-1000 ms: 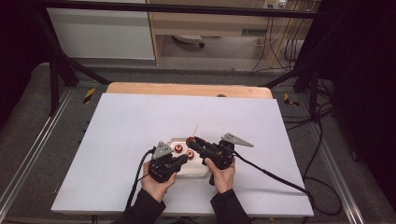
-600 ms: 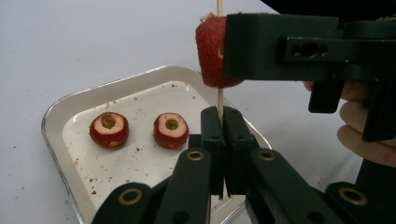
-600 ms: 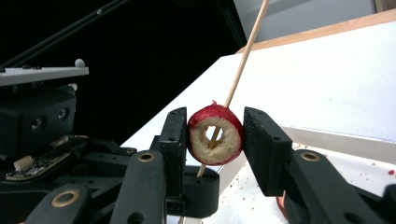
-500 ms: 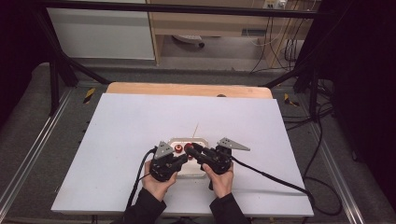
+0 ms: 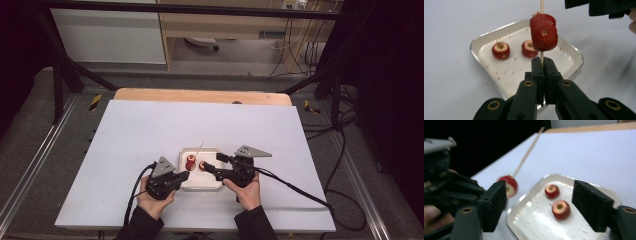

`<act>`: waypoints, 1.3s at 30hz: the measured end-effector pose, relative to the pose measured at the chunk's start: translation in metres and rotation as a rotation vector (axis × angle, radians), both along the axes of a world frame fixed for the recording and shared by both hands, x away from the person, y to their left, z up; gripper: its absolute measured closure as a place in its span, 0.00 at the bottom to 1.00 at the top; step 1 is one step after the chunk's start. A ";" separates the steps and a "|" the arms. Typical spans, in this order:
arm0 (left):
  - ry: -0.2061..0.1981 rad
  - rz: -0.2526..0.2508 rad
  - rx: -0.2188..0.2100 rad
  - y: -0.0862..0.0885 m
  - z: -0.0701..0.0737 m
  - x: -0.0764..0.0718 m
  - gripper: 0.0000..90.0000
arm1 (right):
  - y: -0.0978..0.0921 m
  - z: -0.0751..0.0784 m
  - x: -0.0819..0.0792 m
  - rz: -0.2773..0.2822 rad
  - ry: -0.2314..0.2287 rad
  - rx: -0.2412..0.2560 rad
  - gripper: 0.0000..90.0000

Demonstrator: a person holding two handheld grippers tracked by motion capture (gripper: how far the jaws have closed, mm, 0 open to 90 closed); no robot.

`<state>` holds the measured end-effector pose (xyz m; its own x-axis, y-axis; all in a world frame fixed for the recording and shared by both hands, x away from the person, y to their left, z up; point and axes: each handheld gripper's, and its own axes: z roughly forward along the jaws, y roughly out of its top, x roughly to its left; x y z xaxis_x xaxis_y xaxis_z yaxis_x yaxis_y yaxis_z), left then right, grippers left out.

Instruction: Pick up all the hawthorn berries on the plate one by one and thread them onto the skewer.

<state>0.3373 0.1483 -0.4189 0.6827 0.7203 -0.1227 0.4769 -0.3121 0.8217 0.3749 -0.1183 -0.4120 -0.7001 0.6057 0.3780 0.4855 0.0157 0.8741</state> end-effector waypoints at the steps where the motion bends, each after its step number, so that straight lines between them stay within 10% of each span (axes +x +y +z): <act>1: -0.001 -0.001 0.003 0.003 -0.001 -0.001 0.98 | -0.001 -0.001 0.001 0.007 0.002 -0.037 0.27; 13: 0.002 -0.046 0.055 0.045 -0.009 -0.016 0.98 | 0.004 0.003 0.012 0.043 0.016 -0.291 0.11; 25: 0.009 -0.068 0.096 0.053 -0.017 -0.015 0.98 | 0.030 0.004 0.044 0.150 0.105 -0.607 0.22; 39: 0.015 -0.062 0.100 0.054 -0.019 -0.014 0.98 | 0.059 0.007 0.064 0.220 0.161 -0.696 0.42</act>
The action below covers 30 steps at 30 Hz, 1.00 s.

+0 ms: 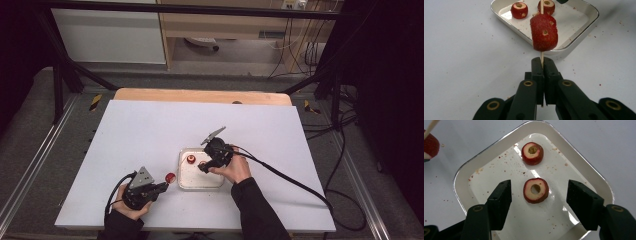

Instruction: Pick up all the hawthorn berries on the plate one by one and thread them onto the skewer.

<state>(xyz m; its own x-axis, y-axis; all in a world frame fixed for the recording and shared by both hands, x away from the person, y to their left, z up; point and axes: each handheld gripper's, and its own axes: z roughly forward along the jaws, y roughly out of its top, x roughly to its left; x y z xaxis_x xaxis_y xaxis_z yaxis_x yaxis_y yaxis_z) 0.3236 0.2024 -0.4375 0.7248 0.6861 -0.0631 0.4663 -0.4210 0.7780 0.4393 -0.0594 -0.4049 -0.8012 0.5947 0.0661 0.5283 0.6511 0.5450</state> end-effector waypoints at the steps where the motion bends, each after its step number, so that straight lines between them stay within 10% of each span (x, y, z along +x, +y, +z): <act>1: -0.001 0.002 0.000 0.000 0.000 0.000 0.98 | 0.002 0.000 0.001 -0.001 0.006 -0.012 0.42; 13: 0.003 -0.001 0.004 0.000 -0.001 0.001 0.98 | 0.013 -0.004 0.016 0.004 0.113 -0.068 0.54; 30: 0.006 -0.002 0.008 -0.001 -0.002 0.001 0.98 | 0.015 -0.011 0.021 0.024 0.149 -0.083 0.64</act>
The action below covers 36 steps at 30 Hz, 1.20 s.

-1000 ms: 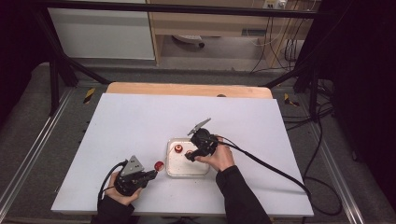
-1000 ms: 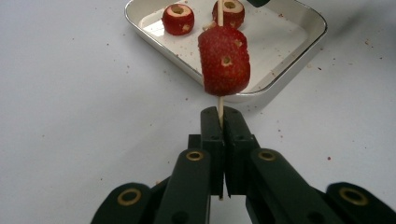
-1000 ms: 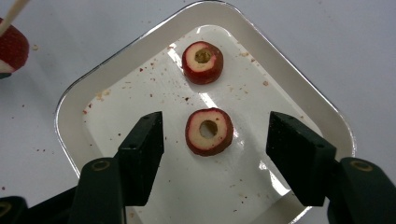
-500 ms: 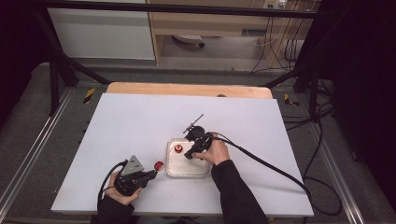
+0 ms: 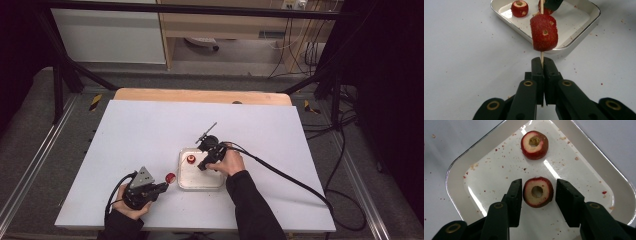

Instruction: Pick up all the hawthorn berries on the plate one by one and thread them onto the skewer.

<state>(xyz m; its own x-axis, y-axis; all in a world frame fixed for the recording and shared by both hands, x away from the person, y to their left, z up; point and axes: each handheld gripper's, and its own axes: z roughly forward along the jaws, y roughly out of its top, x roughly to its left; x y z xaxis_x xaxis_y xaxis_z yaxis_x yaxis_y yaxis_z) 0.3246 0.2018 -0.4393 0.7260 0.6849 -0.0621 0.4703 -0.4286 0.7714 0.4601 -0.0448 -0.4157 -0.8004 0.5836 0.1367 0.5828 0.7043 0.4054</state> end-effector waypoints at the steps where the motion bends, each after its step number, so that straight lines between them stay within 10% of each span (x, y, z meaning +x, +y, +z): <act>1: 0.000 0.000 0.000 0.000 0.000 0.000 0.98 | 0.000 0.000 0.000 0.002 -0.002 0.000 0.64; 19: -0.003 0.003 -0.001 0.000 0.000 0.000 0.98 | -0.002 0.007 -0.002 -0.046 0.011 0.037 0.69; 36: -0.021 0.005 -0.010 -0.002 0.002 -0.003 0.98 | -0.035 0.039 -0.025 -0.205 -0.001 0.324 0.69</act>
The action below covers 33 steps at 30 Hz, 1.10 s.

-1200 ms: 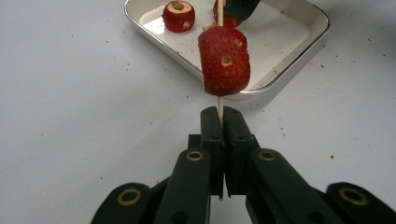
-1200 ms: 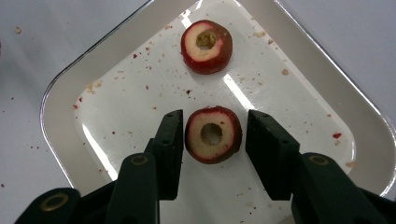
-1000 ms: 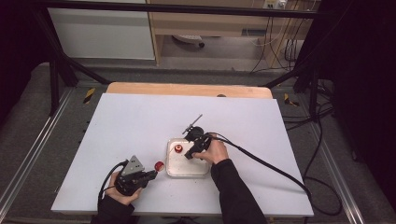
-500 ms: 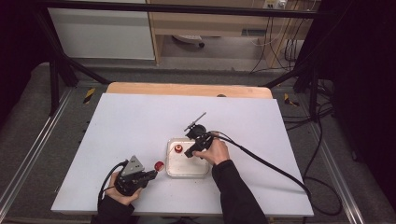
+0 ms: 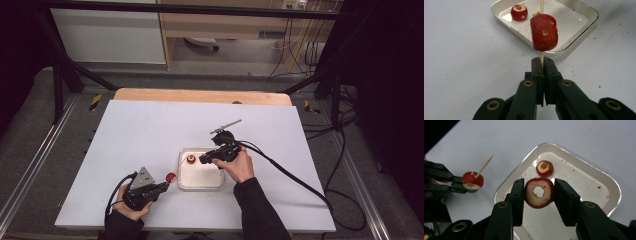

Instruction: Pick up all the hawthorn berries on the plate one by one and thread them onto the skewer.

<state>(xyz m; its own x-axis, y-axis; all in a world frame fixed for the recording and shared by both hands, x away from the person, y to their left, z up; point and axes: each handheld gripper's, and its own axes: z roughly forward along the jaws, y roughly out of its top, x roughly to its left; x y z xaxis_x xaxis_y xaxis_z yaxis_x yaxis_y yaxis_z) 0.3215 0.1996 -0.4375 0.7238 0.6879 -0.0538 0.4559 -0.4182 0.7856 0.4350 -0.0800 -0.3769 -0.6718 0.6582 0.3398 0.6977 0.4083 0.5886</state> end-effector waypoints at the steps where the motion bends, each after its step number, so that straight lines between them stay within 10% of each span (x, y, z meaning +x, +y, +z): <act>1: 0.000 0.001 -0.001 0.000 0.000 0.000 0.98 | -0.003 0.000 -0.002 -0.015 -0.007 0.027 0.69; 22: 0.027 -0.022 -0.019 -0.031 0.003 -0.004 0.98 | -0.066 -0.024 -0.037 -0.259 -0.102 0.506 0.69; 33: -0.002 -0.028 -0.071 -0.056 0.015 -0.005 0.98 | -0.069 -0.013 -0.038 -0.318 -0.115 0.655 0.69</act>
<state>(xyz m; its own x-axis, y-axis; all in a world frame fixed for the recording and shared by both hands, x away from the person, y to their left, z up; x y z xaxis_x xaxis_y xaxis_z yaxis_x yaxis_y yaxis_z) 0.3163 0.1438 -0.4223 0.7432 0.6616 -0.1001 0.4430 -0.3744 0.8146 0.3974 -0.1491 -0.3897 -0.5375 0.5138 0.6687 0.6427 -0.2639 0.7193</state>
